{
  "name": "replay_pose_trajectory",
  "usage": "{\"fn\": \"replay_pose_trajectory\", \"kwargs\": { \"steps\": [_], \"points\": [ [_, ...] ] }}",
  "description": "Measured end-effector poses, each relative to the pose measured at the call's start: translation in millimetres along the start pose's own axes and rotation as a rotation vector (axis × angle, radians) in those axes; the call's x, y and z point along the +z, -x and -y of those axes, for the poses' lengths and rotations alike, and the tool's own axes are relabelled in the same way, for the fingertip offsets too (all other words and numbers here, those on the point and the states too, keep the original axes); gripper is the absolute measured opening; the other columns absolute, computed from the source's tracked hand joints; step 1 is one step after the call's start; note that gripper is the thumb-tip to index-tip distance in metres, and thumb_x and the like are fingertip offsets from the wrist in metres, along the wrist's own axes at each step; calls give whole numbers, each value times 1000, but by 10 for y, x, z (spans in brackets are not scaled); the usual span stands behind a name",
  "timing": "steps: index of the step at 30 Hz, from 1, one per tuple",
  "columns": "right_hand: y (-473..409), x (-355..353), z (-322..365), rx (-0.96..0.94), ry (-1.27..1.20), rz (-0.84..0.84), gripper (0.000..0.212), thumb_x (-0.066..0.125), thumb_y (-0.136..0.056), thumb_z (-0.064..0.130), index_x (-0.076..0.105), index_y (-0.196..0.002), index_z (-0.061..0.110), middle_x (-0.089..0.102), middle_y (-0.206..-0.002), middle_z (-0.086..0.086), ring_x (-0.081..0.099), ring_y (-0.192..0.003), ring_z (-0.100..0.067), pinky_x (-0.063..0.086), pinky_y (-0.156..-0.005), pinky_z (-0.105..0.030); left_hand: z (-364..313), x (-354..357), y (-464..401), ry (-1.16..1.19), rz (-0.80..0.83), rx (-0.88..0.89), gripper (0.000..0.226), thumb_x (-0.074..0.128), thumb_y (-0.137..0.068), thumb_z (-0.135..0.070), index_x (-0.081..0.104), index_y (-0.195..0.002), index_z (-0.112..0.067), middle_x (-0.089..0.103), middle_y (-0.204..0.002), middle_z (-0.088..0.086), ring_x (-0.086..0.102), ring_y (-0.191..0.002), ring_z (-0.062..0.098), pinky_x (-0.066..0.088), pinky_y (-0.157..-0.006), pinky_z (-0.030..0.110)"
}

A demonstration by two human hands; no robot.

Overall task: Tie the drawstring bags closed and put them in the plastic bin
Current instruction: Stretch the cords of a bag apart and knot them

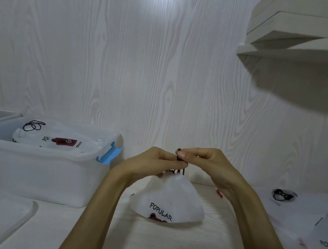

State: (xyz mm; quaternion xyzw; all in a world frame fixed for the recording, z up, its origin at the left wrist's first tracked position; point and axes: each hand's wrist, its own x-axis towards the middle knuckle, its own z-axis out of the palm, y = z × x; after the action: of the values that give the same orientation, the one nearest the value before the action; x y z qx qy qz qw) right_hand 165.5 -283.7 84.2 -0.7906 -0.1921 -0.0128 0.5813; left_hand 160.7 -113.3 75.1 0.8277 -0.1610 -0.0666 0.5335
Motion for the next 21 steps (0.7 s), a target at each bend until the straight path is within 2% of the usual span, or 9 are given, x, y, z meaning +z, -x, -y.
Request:
{"fn": "replay_pose_trajectory", "kwargs": {
  "steps": [4,6,8,10,11,13,15,18,21],
  "points": [
    [-6,62,34,-41,62,-19,9,73,-78,27,77,-85,23,75,-85,9,67,-84,-4,48,-69,-6,14,27,-2,-37,-18,44,24,56,-93,-32,75,-93,-17,73,-97,-11,55,-73,1,41,-67,16],
    [12,68,82,-49,121,-58,12,71,-79,33,77,-83,24,74,-81,12,64,-79,2,46,-66,-6,1,13,25,-13,10,42,26,53,-95,-32,74,-87,-19,72,-98,-17,59,-73,-3,44,-69,16],
    [15,-2,95,-63,263,-176,19,65,-83,43,76,-81,27,70,-79,16,60,-77,8,42,-70,-9,3,-23,61,3,45,39,28,53,-94,-35,76,-79,-28,72,-106,-11,61,-81,1,46,-76,18],
    [31,-103,112,-114,350,-227,13,61,-89,35,72,-87,29,68,-83,14,61,-73,6,41,-69,-12,12,-71,98,6,82,62,37,52,-94,-35,75,-64,-32,69,-115,0,58,-88,8,45,-77,19],
    [43,-150,111,-133,372,-155,11,61,-90,27,69,-96,32,68,-92,13,62,-76,3,43,-72,-13,16,-96,114,12,102,71,41,52,-94,-33,73,-59,-32,68,-118,3,55,-91,11,44,-76,18],
    [72,-191,85,-140,427,89,35,63,-89,16,59,-115,39,62,-113,18,64,-85,-3,47,-82,-19,24,-143,132,32,146,69,41,52,-94,-31,70,-58,-26,70,-115,-1,53,-93,15,44,-73,17],
    [85,-147,63,-133,422,259,50,65,-87,14,51,-126,42,55,-125,22,66,-88,-5,49,-87,-21,35,-169,151,30,175,49,30,55,-92,-32,74,-71,-22,71,-96,-9,54,-89,14,45,-71,17],
    [69,-56,54,-90,324,286,46,68,-85,20,54,-126,35,61,-121,14,67,-79,-7,51,-76,-16,46,-196,166,29,184,32,26,58,-84,-39,77,-94,-24,57,-72,-7,49,-73,7,45,-70,16],
    [55,-9,36,-27,339,299,32,65,-86,33,63,-118,27,67,-109,13,64,-74,-2,44,-63,-14,61,-221,165,45,190,36,26,56,-89,-33,78,-74,-30,59,-70,-8,51,-75,8,46,-72,17]
  ]
}}
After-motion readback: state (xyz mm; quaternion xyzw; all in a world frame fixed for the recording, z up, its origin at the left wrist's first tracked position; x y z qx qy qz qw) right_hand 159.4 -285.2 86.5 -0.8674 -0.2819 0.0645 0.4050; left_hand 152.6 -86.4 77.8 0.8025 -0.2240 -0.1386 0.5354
